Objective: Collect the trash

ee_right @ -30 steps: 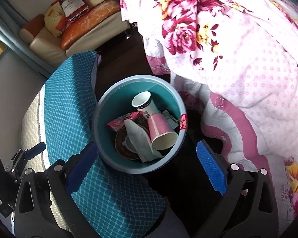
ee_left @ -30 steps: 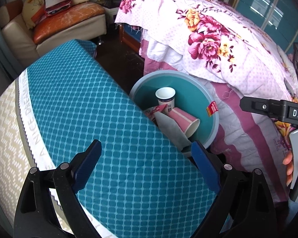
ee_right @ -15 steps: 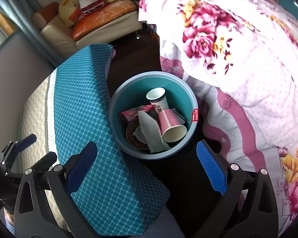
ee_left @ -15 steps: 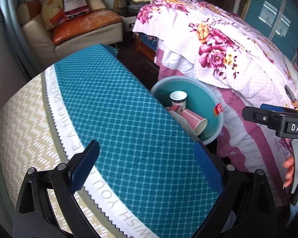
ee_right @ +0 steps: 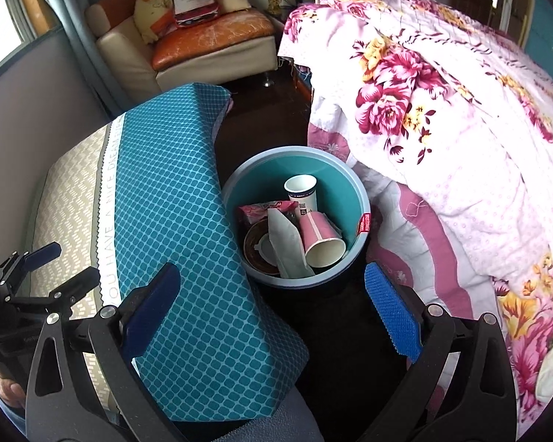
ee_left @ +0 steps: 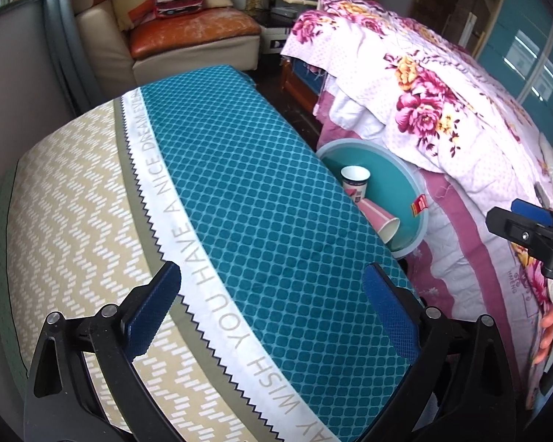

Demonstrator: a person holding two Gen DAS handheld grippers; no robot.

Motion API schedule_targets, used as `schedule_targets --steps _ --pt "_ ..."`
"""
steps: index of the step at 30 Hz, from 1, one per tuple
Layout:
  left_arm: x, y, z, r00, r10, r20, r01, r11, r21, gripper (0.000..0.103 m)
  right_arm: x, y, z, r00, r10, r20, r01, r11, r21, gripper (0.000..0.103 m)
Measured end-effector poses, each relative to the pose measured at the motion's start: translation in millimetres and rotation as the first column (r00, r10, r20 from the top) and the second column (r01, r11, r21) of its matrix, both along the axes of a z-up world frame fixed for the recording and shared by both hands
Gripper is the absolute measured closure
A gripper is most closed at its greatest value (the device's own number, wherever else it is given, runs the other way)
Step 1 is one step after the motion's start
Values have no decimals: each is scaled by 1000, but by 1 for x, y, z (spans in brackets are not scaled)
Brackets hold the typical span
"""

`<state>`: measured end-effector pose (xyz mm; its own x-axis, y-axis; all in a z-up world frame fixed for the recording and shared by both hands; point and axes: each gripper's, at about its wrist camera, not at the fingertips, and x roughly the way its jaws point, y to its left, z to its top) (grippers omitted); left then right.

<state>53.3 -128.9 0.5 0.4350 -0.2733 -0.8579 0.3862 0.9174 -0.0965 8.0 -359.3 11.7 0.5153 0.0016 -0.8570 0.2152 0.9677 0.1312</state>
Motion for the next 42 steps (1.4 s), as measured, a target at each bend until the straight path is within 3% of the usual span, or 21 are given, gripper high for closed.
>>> schedule_targets --steps 16,28,42 --pt "-1 23 -13 998 59 -18 -59 998 -1 4 2 26 -16 997 81 -18 -81 997 -6 7" --pt "15 27 -27 996 77 -48 -78 997 -8 4 18 21 -29 996 73 -44 -73 997 4 7" --pt "22 28 -30 995 95 -3 -95 995 14 4 35 10 -42 997 40 -59 -38 999 26 7"
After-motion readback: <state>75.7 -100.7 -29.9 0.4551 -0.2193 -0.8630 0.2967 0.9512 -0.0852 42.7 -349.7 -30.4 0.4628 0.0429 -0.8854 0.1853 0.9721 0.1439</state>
